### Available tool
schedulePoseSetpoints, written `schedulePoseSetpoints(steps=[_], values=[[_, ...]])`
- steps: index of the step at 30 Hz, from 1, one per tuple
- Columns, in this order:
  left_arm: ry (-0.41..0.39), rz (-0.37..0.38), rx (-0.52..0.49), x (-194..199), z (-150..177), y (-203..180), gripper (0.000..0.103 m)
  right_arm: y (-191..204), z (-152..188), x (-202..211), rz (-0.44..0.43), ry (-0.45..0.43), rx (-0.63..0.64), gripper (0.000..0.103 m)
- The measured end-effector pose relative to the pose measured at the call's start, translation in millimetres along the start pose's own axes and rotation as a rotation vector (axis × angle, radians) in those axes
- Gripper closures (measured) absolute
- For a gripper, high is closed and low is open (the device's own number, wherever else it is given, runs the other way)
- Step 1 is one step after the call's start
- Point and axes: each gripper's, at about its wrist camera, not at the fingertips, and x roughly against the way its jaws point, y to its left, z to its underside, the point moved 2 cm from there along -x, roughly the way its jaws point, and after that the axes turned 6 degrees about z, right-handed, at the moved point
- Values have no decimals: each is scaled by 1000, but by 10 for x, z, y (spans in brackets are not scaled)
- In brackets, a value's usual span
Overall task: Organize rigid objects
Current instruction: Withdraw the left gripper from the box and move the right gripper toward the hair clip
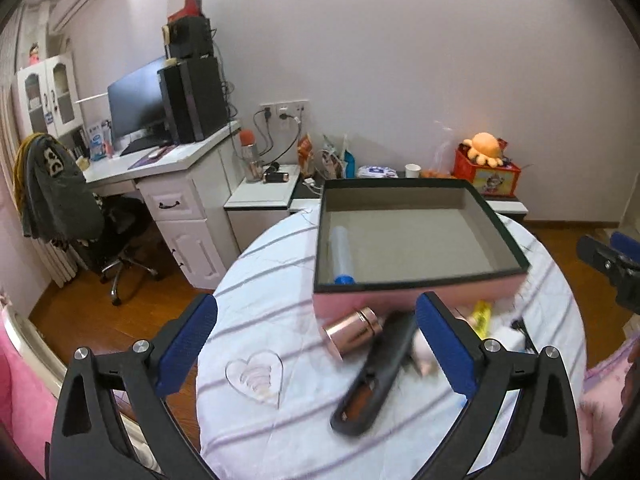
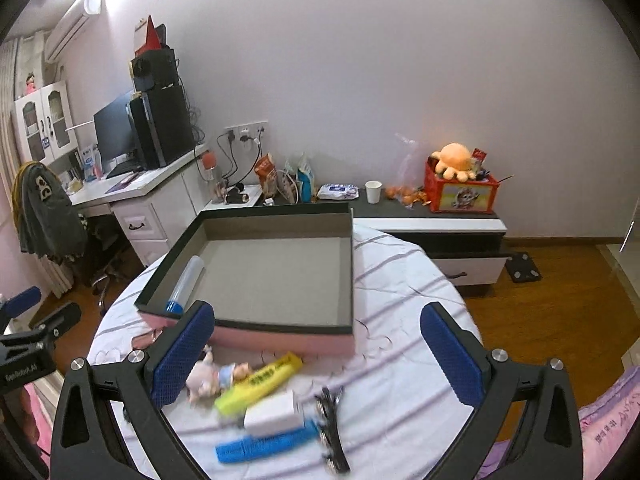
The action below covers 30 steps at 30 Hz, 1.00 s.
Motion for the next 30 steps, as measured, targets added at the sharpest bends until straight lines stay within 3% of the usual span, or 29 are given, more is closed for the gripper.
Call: schedulePoseSetpoints(steps=[11,18,26,27,30], values=[[-11,22,-38,306,195,-238,1,-91,308,375,41,0,17,0],[3,26,-55,288,266,-308,1,-164,526,256,89,55,65,0],[42,22,-86,150,343,-414,1,-181,837,-83,70,151,135,1],[47,21,-88,129,352,-420,1,-175,879,-107,68,161,143,2],[63,19,-95,76,377,-436,1,-181,1012,-261,42,212,163,22]])
